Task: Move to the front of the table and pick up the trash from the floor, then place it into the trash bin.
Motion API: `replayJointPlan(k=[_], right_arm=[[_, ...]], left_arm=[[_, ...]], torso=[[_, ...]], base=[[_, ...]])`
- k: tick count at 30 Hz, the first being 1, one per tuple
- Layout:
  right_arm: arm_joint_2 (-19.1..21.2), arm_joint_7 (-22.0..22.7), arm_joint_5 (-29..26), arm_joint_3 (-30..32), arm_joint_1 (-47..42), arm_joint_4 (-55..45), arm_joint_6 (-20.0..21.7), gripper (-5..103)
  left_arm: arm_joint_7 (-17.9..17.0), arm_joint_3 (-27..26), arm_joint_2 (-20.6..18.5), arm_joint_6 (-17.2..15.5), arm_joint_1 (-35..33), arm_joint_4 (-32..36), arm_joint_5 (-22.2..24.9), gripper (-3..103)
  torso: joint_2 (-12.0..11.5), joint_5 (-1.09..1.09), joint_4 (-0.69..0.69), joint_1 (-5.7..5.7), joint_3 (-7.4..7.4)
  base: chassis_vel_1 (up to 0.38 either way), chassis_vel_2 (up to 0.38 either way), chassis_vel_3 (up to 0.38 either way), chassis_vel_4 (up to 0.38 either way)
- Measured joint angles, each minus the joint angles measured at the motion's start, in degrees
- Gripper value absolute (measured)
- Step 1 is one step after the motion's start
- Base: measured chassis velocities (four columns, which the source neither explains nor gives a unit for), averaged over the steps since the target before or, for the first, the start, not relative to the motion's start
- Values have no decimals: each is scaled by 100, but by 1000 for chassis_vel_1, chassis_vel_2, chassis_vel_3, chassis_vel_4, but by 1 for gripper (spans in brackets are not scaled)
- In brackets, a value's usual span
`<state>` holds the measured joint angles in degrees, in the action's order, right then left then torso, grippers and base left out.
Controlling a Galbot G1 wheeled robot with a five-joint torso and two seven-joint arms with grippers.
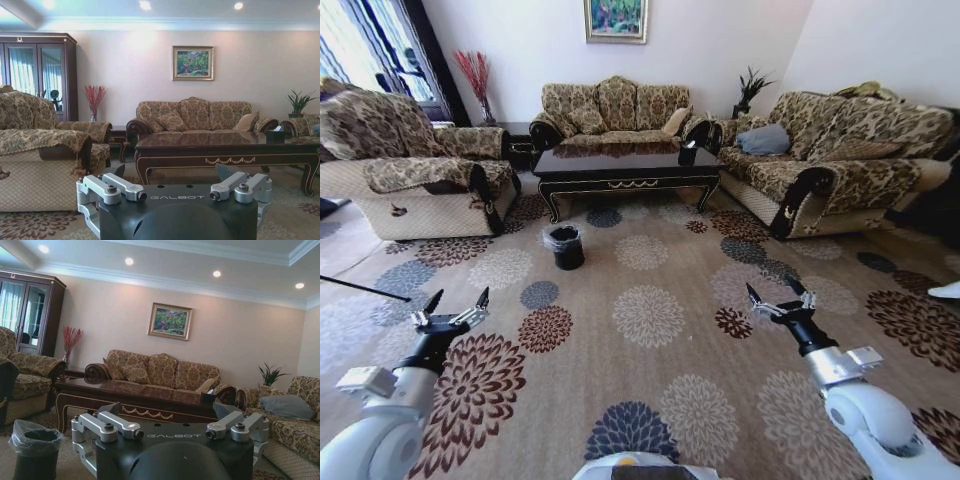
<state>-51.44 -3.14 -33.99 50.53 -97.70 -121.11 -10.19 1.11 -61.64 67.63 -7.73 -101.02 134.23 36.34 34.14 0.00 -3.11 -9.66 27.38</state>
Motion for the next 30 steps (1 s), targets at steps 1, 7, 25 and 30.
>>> replayJointPlan(k=[1, 7, 25, 30], right_arm=[[0, 0, 0, 10, -11, -5, -3, 100], [-3, 0, 0, 18, -41, -19, -12, 100], [-30, -11, 29, 45, -118, -43, -67, 100], [-26, -11, 21, 60, -121, -56, -75, 100]], left_arm=[[1, -3, 1, 2, -5, 5, 0, 100], [4, -27, 0, 7, -26, 27, 9, 100], [24, -60, 15, 17, -114, 132, 18, 100], [27, -72, 25, 18, -130, 167, 23, 100]], torso=[[42, 0, 0, -15, 27], [153, 0, 0, -62, 90], [613, 0, 0, -251, 362], [732, 0, 0, -305, 425]], base=[[0, 0, 0, 0], [0, 0, 0, 0], [0, 0, 0, 0], [0, 0, 0, 0]])
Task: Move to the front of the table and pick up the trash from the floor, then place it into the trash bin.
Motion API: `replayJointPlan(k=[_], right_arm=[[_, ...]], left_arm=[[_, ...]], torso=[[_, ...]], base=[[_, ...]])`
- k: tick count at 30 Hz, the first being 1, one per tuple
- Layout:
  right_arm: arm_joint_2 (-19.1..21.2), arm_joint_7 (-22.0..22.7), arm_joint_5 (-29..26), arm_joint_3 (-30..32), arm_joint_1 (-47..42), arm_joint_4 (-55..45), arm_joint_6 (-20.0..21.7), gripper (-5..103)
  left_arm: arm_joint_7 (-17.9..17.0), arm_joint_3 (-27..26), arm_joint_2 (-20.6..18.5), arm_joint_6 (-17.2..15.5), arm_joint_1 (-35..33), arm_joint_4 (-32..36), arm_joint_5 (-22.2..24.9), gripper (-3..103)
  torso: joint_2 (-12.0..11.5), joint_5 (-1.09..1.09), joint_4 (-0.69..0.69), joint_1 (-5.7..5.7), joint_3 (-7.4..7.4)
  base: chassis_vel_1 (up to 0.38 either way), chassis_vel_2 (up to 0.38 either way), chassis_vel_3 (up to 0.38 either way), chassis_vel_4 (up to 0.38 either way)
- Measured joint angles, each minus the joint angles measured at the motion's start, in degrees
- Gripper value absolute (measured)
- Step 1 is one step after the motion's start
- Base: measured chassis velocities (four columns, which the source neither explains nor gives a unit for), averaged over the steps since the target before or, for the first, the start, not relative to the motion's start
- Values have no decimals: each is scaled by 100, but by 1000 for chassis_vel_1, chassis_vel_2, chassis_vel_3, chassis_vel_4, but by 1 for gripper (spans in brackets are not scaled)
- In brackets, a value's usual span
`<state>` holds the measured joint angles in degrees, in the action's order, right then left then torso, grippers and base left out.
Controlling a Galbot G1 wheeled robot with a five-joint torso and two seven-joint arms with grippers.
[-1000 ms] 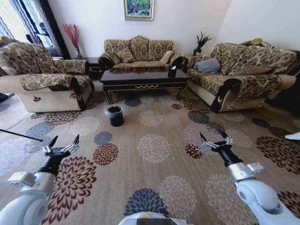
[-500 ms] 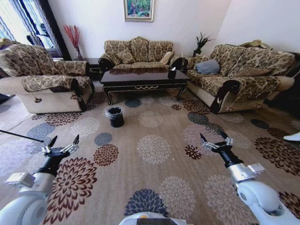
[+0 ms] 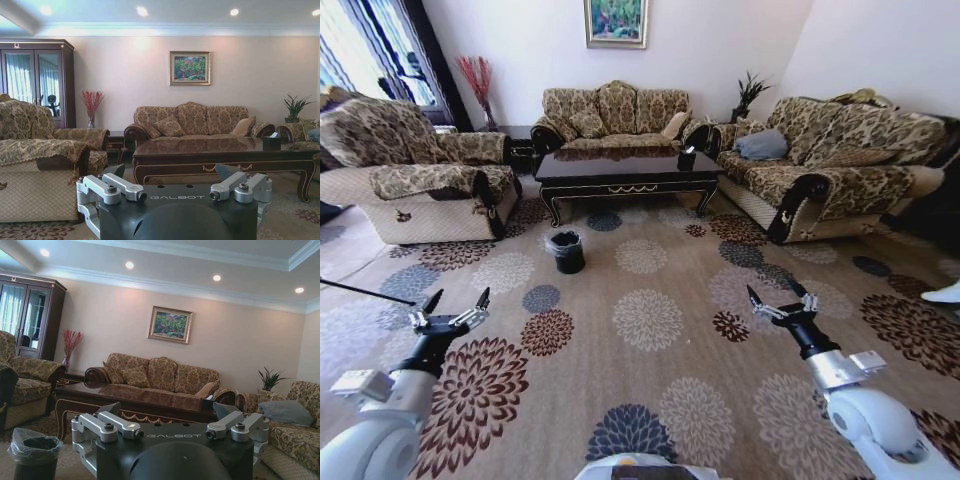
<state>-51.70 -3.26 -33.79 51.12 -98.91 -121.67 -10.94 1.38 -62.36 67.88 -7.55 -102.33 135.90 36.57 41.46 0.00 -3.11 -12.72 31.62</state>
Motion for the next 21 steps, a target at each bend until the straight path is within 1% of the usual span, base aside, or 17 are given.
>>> replayJointPlan(k=[1, 5, 6, 11, 21], right_arm=[[0, 0, 0, 0, 0, 0, 0, 100], [1, 0, -8, 2, 0, -20, -1, 100], [1, 0, -8, 2, 0, -20, -1, 100], [-5, 2, -8, 46, -52, -67, -5, 100], [-4, 1, -38, 53, -54, -35, -11, 100]], left_arm=[[0, 0, 0, 0, 0, 0, 0, 100], [2, -28, -2, 0, -18, 14, 9, 100], [2, -28, -2, 0, -18, 14, 9, 100], [8, -13, 14, 8, -26, 16, 7, 100], [16, -45, 3, 8, -10, 73, 52, 100]], torso=[[0, 0, 0, 0, 0], [133, 0, 0, -52, 82], [133, 0, 0, -52, 82], [288, 0, 0, -122, 167], [516, 0, 0, -220, 297]], base=[[0, 0, 0, 0], [0, 0, 0, 0], [0, 0, 0, 0], [0, 0, 0, 0], [0, 0, 0, 0]])
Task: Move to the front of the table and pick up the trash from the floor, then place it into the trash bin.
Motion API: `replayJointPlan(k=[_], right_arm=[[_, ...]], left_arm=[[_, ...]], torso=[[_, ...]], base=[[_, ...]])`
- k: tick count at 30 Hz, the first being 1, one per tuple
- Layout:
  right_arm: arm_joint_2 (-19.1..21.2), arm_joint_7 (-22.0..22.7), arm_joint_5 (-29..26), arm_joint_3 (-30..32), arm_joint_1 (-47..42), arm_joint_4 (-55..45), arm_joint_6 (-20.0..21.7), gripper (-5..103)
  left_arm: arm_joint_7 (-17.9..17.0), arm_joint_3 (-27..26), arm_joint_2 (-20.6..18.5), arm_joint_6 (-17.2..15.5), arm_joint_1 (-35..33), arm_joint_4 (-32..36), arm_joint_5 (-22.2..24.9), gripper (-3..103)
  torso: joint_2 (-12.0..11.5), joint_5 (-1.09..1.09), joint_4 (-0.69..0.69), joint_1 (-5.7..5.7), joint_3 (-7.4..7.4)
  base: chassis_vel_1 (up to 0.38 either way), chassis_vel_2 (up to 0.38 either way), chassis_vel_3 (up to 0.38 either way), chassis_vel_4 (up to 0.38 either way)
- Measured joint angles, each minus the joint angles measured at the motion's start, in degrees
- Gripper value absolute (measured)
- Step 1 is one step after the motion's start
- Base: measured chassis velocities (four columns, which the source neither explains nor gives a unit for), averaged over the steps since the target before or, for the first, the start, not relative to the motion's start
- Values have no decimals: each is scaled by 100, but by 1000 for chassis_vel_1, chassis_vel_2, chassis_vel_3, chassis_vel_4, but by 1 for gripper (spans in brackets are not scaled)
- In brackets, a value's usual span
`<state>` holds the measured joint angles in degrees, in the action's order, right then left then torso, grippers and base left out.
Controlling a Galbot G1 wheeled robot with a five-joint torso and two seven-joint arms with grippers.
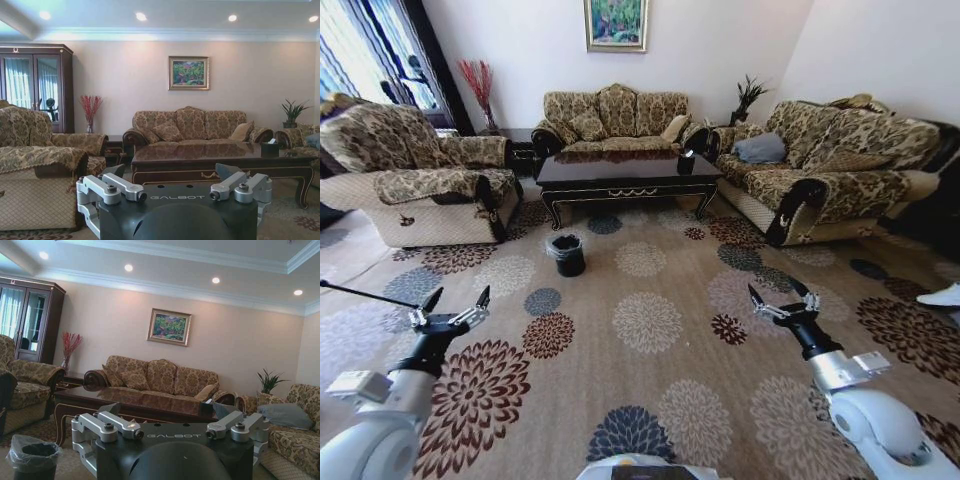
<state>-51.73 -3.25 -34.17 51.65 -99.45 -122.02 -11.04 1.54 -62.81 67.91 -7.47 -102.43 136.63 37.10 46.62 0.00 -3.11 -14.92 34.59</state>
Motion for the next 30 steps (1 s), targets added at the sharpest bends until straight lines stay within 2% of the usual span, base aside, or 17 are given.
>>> replayJointPlan(k=[30], right_arm=[[-6, -12, -70, 36, -9, -78, -31, 100]], left_arm=[[23, -68, 133, 25, -145, 153, -47, 100]], torso=[[824, 0, 0, -356, 469]], base=[[0, 0, 0, 0]])
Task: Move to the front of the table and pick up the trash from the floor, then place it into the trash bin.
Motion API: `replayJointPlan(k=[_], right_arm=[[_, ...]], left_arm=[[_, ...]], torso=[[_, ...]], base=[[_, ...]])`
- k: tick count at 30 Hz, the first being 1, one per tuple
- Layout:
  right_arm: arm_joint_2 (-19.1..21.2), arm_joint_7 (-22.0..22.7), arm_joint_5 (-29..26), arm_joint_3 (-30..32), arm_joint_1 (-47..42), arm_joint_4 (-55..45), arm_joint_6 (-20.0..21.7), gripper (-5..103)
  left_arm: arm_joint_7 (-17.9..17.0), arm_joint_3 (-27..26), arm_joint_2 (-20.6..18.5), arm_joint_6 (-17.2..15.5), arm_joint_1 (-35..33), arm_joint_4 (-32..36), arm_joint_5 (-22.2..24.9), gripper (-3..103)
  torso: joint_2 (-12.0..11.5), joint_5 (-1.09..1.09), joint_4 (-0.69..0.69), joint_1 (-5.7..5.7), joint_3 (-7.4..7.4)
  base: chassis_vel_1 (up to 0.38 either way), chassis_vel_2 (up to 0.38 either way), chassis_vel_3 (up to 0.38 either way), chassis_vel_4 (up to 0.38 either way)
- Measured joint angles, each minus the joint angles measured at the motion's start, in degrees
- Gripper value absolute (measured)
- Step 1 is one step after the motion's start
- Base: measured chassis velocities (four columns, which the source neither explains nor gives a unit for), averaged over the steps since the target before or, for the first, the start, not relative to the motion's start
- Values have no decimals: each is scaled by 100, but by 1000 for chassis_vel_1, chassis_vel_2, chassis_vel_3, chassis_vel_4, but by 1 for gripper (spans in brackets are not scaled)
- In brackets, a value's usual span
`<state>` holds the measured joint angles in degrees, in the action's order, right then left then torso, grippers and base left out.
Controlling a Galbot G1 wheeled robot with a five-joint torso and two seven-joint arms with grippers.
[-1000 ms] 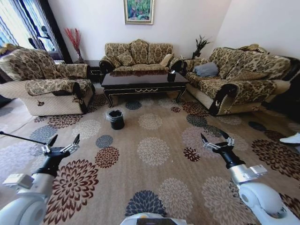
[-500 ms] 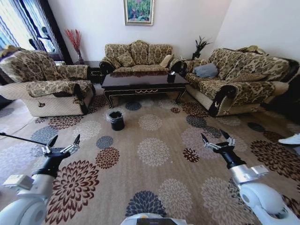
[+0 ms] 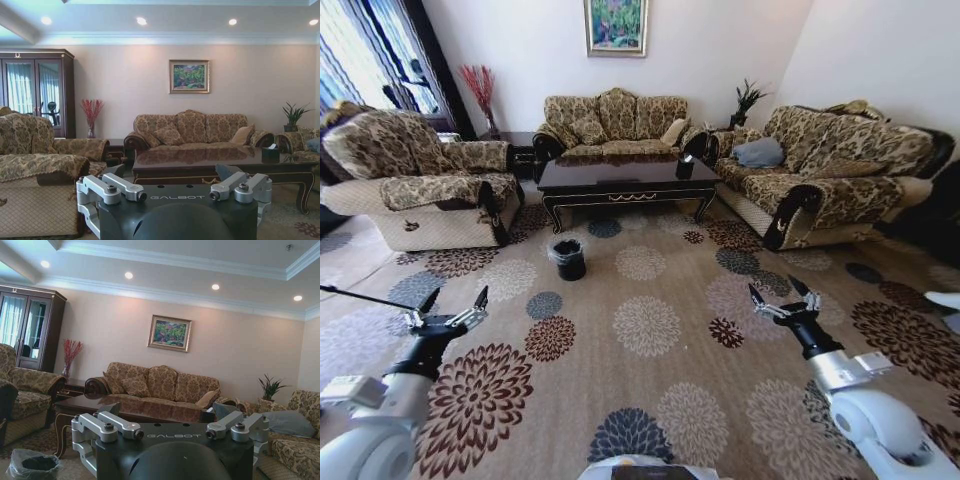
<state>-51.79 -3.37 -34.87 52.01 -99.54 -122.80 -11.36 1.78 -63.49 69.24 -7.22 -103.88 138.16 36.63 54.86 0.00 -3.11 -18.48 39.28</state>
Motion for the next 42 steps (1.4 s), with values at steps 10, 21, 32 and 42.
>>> replayJointPlan(k=[10, 21, 32, 42], right_arm=[[-16, 4, 13, -45, 34, 12, -7, 100], [-28, 1, 20, -102, 117, 101, -8, 100], [0, 41, -48, -93, 117, 132, -36, 100], [2, 35, -42, -118, 141, 174, -42, 100]], left_arm=[[-6, 17, 14, 3, 10, 1, -33, 100], [-19, 28, -2, 2, 14, -55, -12, 100], [-19, 85, -41, -4, 88, -128, -7, 100], [-51, 81, -65, -5, 55, -129, -22, 100]], torso=[[258, 0, 0, -112, 148], [552, 0, 0, -244, 308], [887, 0, 0, -395, 492], [1179, 0, 0, -528, 651]], base=[[0, 0, 0, 0], [0, 0, 0, 0], [0, 0, 0, 0], [0, 0, 0, 0]])
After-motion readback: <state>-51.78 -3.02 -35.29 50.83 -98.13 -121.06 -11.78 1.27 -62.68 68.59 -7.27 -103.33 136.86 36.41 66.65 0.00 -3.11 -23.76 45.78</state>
